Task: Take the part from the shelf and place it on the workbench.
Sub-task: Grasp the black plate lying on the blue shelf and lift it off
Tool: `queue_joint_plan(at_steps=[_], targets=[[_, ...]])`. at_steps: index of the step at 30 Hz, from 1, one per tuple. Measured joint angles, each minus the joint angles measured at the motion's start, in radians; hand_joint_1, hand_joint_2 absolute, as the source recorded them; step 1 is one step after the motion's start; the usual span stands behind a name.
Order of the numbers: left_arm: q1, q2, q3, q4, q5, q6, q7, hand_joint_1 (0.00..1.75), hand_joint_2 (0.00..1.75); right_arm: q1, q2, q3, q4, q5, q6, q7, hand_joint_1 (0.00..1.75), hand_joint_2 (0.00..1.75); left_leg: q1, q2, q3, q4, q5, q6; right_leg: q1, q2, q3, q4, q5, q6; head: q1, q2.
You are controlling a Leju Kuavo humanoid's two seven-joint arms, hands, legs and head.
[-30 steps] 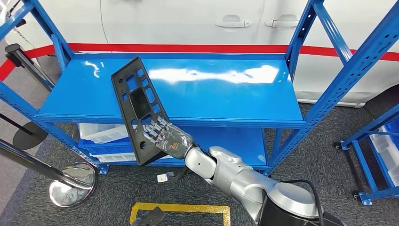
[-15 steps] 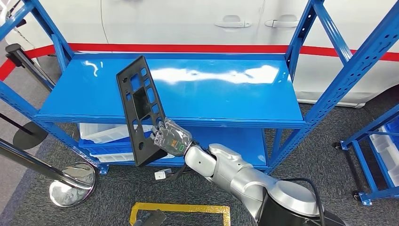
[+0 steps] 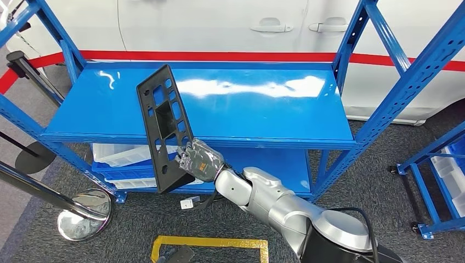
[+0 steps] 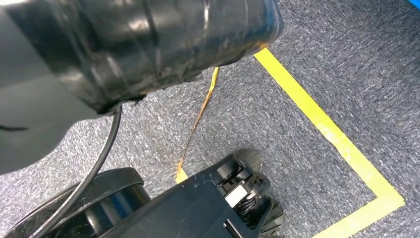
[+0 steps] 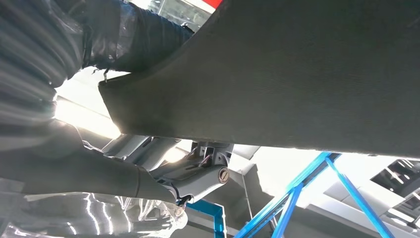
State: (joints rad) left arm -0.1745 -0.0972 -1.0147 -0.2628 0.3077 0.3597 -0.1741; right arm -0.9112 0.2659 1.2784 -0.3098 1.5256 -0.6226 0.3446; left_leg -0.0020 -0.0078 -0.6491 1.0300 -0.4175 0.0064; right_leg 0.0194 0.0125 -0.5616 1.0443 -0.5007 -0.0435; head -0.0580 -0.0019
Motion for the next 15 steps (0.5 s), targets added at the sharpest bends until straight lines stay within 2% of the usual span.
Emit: queue_joint_plan(at_steps=[4,8,11,15], targets=[[0.000,0.000,0.000,0.000,0.003,0.002,-0.001,0.00,0.00,0.001,-0.001,-0.005,0.000,-0.006,-0.004,-0.007,1.75,1.75,0.000,0.000,0.000,0.000,0.000,0.000,0.000,0.000,0.000,0.000,0.000,0.000,0.000,0.000],[0.001,0.000,-0.001,0.000,0.012,0.006,-0.001,0.00,1.75,0.013,-0.003,-0.037,-0.004,-0.091,-0.046,-0.052,1.75,1.75,0.000,0.000,0.000,0.000,0.000,0.000,0.000,0.000,0.000,0.000,0.000,0.000,0.000,0.000],[0.002,0.000,-0.001,0.000,0.025,0.020,-0.001,0.00,1.75,0.047,-0.005,-0.130,-0.063,-0.206,-0.066,-0.163,1.75,1.75,0.000,0.000,0.000,0.000,0.000,0.000,0.000,0.000,0.000,0.000,0.000,0.000,0.000,0.000],[0.010,0.002,-0.001,0.000,0.039,0.071,-0.023,0.00,1.75,0.101,0.014,-0.334,-0.198,-0.264,-0.068,-0.407,1.75,1.75,0.000,0.000,0.000,0.000,0.000,0.000,0.000,0.000,0.000,0.000,0.000,0.000,0.000,0.000]])
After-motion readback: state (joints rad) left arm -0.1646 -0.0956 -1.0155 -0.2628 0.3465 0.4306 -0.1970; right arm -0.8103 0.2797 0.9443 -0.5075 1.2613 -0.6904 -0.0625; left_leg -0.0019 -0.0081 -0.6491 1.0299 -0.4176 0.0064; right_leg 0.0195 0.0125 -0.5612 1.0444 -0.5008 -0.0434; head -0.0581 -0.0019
